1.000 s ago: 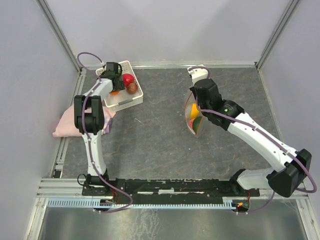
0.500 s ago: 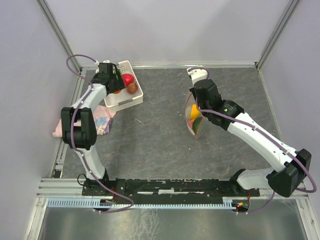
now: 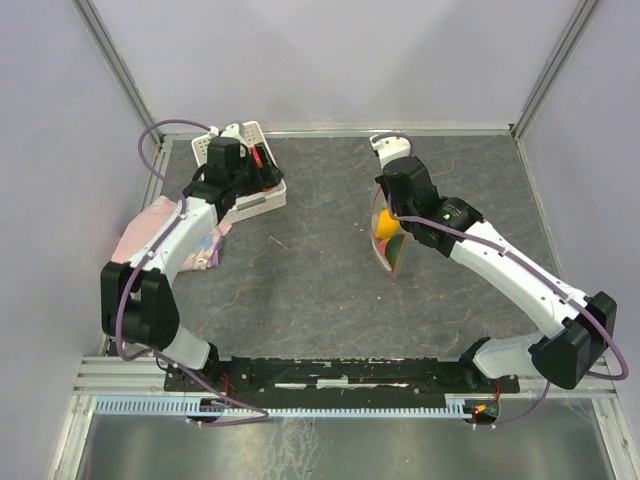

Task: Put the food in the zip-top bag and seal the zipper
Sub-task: Place the fake fruit in the zipper food storage bag.

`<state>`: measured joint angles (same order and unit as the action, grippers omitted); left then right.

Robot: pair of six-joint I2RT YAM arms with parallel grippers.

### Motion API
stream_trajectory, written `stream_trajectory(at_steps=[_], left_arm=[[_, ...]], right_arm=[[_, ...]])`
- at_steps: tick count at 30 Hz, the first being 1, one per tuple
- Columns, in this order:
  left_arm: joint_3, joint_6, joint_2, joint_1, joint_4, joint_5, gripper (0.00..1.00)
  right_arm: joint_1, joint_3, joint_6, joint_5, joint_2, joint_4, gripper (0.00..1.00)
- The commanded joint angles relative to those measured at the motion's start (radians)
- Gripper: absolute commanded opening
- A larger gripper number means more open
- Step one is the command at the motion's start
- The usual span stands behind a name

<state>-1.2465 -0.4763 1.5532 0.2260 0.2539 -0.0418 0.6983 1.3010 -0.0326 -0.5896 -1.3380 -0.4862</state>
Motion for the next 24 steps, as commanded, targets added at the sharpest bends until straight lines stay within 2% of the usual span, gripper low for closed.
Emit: stream_trajectory(at_steps=[1, 12, 24], left_arm=[[0.061, -0.089, -0.112, 0.057, -0.130, -0.081, 0.40], [0.170, -0.159, -0.271, 0.206, -0.253, -0.180, 0.40], [0.232, -0.255, -0.313, 0.338, -0.445, -0.313, 0.39]], right_arm=[[-0.005, 0.060, -0.020, 0.027, -0.025, 0.017, 0.01], [-0.005, 0.110, -0.041, 0.100, -0.109, -0.018, 0.01], [-0.004, 0.153, -0.074, 0.175, -0.141, -0.043, 0.01]])
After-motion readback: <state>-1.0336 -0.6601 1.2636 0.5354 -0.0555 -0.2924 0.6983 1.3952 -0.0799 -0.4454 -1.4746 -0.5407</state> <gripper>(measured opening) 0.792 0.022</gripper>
